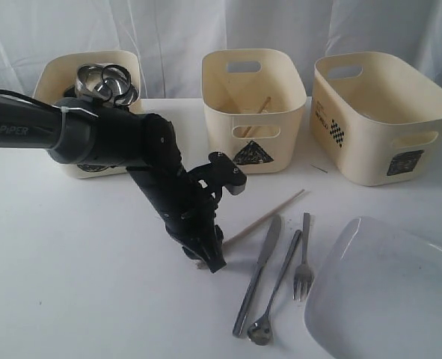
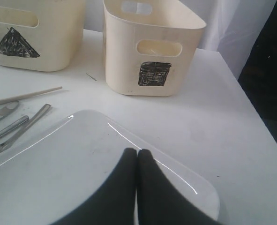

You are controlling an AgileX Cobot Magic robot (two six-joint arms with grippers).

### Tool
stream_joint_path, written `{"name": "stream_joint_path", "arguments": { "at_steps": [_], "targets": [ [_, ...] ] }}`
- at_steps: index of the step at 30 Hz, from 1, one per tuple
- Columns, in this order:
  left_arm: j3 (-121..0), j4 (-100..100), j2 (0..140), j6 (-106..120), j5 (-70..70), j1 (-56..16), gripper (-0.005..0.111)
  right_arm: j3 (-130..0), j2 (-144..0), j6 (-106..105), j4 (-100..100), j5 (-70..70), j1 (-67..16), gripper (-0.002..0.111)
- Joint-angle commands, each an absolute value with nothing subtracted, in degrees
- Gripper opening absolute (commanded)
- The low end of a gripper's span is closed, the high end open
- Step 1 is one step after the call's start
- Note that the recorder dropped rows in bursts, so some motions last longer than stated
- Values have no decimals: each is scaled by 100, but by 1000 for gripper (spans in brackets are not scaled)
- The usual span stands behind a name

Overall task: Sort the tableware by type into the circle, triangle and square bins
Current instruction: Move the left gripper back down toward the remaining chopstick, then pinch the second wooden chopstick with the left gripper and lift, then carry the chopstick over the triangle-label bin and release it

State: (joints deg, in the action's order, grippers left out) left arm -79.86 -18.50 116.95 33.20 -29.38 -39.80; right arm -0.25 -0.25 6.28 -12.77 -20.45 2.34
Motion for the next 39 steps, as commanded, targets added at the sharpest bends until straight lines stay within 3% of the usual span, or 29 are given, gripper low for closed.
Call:
{"name": "stream_joint_path", "arguments": {
  "at_steps": [1,3,24,32,39],
  "targets": [
    [-7942,-1878,11798,3305,-3214,-4005,12,0,0,626,-1295,-2017,241,0],
    [-7942,-1878,11772,3305,-3253,-4005,0,0,0,626,-1295,-2017,241,0],
    [-7942,-1878,10285,2979,-3424,-4005,0,0,0,626,-1295,-2017,241,0],
    [-7942,-1878,9872,2805,-1986,-4005,0,0,0,626,-1295,-2017,241,0],
    [-7966,-1890,9953,2678,205,-4005,0,0,0,626,-1295,-2017,241,0]
  ]
}}
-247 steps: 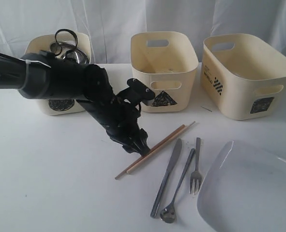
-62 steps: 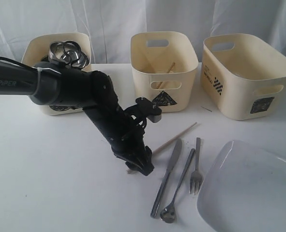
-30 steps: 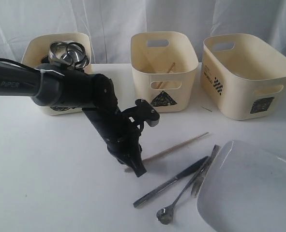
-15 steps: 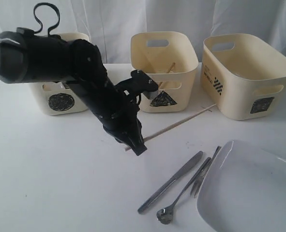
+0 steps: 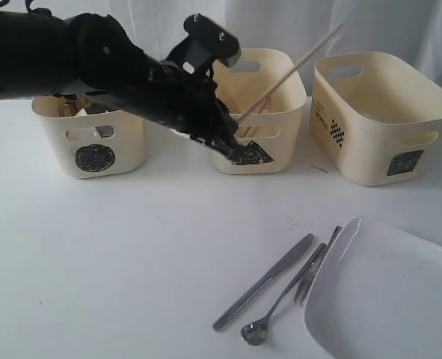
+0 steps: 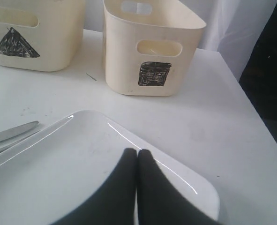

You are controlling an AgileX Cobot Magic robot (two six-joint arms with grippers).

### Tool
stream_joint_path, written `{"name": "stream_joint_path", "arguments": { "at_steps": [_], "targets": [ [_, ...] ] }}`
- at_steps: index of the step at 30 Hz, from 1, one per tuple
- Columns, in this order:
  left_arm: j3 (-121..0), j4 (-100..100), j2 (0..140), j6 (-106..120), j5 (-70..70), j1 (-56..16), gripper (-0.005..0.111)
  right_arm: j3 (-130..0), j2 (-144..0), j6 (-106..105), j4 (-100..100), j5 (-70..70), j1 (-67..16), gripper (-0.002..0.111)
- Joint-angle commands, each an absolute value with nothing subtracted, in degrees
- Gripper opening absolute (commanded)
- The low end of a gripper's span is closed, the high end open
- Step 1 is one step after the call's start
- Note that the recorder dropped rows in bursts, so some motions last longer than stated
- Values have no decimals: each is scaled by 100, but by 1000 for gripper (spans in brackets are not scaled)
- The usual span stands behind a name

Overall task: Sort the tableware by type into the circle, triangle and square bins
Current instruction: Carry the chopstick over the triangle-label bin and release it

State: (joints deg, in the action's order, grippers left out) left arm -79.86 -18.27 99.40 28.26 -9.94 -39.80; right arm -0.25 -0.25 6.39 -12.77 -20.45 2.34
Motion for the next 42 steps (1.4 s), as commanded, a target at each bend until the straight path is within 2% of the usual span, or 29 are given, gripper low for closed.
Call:
{"name": "stream_joint_path", "arguments": {
  "at_steps": [1,25,42],
  "targets": [
    [-8002,-1890,10011,2678,497,-3995,0,0,0,626,-1295,-2017,241,0],
    [-10301,-1903,12252,3060,1104,-3783,0,0,0,626,-1295,-2017,241,0],
    [-10736,-1934,12855,2547,558,-3437,0,0,0,626,-1295,-2017,241,0]
  ]
}}
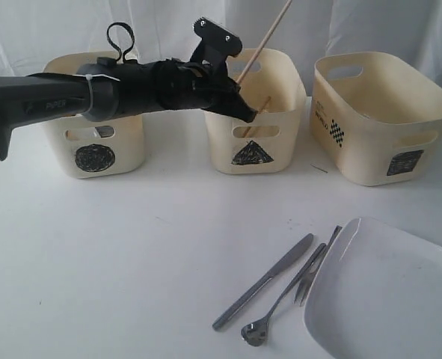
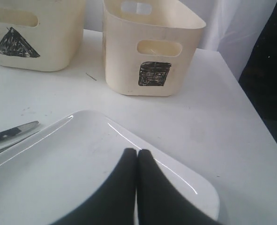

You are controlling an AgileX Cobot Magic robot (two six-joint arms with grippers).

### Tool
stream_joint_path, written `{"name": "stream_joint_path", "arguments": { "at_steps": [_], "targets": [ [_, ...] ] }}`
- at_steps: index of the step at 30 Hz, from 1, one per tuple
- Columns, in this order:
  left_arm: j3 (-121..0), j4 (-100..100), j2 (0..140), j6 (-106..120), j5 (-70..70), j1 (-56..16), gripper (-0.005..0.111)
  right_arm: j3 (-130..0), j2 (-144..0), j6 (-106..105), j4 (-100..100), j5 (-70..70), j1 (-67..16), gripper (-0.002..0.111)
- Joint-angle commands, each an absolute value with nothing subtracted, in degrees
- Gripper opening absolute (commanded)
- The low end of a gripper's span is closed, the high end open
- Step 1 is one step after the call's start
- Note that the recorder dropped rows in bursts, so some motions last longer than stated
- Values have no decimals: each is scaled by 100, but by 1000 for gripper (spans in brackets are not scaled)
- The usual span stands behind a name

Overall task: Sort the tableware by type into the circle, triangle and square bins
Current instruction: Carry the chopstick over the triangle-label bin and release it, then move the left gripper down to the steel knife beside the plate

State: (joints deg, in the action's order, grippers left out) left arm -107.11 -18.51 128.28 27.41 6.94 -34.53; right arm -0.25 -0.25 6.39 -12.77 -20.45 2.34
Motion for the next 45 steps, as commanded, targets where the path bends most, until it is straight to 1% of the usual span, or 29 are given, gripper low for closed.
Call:
{"name": "stream_joint_path", "arguments": {
  "at_steps": [1,4,5,8,11,20,29,37,41,45],
  "targets": [
    [-10736,-1934,12855,2526,558,-3437,0,0,0,626,-1295,-2017,241,0],
    [-10736,-1934,12855,2537,590,-3437,1,0,0,626,-1295,-2017,241,0],
    [-10736,-1934,12855,2525,590,-3437,6,0,0,626,-1295,-2017,241,0],
    [-10736,-1934,12801,2502,580,-3437,28,0,0,626,-1295,-2017,241,0],
    [-10736,-1934,12712,2502,556,-3437,38,0,0,626,-1295,-2017,241,0],
    [-10736,-1946,12279,2410,-187,-3437,39,0,0,626,-1295,-2017,241,0],
    [-10725,-1946,11814,2270,-2076,-3437,39,0,0,626,-1295,-2017,241,0],
    [-10707,-1946,11373,2295,-2859,-3437,39,0,0,626,-1295,-2017,241,0],
    [-10413,-1946,11118,2295,-3038,-3437,39,0,0,626,-1295,-2017,241,0],
    [-9832,-2078,10822,2283,-3300,-3437,39,0,0,626,-1295,-2017,241,0]
  ]
}}
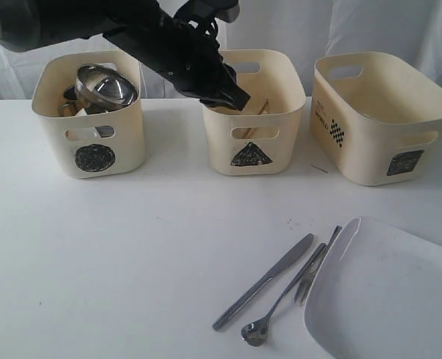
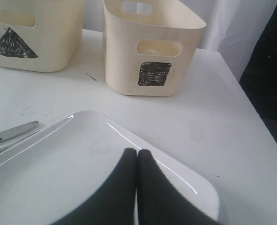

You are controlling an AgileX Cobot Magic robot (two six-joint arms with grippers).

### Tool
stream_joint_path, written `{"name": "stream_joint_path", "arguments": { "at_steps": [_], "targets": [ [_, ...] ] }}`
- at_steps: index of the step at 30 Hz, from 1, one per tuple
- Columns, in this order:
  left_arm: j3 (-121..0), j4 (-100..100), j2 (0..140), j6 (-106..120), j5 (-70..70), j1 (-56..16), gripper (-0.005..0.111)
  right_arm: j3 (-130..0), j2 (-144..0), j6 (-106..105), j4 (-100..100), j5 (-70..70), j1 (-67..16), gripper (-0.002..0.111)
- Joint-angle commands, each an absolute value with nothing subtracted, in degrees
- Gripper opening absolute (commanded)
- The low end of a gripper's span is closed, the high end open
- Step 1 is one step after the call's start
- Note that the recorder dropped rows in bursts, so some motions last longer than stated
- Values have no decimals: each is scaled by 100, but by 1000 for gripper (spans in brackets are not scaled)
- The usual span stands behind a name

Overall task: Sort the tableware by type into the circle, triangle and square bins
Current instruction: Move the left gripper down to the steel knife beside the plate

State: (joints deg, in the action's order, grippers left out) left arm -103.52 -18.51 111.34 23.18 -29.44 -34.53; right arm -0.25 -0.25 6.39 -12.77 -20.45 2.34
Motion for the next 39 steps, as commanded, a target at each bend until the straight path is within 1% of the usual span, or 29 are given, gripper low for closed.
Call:
{"name": "stream_joint_path", "arguments": {
  "at_steps": [1,9,13,17,21,28,39],
  "targets": [
    [-9675,-2151,10732,2283,-3327,-3437,39,0,0,626,-1295,-2017,241,0],
    [-8043,-3159,10148,2947,-3235,-3565,39,0,0,626,-1295,-2017,241,0],
    [-7586,-3462,10145,2962,-3154,-3789,39,0,0,626,-1295,-2017,241,0],
    [-7475,-3462,10279,3257,-3202,-4088,39,0,0,626,-1295,-2017,241,0],
    [-7475,-3316,10400,3346,-3110,-4353,42,0,0,626,-1295,-2017,241,0],
    [-7475,-3246,10697,3103,-3038,-4377,53,0,0,626,-1295,-2017,241,0],
    [-7475,-3271,11132,2952,-3154,-4377,54,0,0,626,-1295,-2017,241,0]
  ]
}}
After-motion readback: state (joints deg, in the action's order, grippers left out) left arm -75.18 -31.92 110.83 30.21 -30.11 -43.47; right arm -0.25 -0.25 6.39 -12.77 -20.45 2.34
